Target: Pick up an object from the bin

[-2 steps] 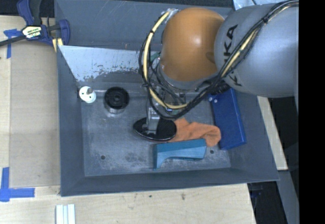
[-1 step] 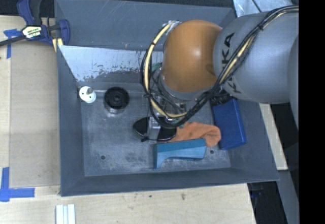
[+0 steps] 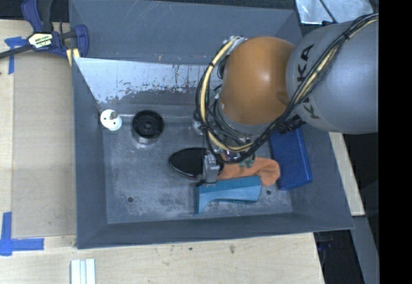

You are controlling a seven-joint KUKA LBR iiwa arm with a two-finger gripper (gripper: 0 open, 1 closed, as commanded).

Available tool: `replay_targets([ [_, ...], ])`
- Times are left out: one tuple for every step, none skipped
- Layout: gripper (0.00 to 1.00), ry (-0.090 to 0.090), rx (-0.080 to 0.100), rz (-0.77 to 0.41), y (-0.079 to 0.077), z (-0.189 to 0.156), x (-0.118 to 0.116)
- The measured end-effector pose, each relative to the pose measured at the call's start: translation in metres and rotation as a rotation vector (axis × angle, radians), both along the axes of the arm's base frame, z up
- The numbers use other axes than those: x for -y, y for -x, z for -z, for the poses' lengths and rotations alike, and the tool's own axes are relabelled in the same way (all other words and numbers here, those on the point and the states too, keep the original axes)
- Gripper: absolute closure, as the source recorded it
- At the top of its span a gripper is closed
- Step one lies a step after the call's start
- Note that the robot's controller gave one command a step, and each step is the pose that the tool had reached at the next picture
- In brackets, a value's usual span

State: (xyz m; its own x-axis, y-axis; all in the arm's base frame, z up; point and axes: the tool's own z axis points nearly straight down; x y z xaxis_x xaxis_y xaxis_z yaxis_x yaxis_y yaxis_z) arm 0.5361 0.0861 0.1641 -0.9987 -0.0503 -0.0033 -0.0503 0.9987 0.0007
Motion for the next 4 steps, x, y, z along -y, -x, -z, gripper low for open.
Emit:
replay_targets([
  [0.0, 0.0, 0.001, 0.042, -0.02, 0.016, 0.021],
  [0.0, 0.0, 0.003, 0.141, -0.01, 0.055, 0.008],
  [1.0, 0.0, -0.003, 0.185, -0.001, 0.085, 0.006],
  [1.0, 0.0, -0.003, 0.185, -0.001, 0.085, 0.006],
])
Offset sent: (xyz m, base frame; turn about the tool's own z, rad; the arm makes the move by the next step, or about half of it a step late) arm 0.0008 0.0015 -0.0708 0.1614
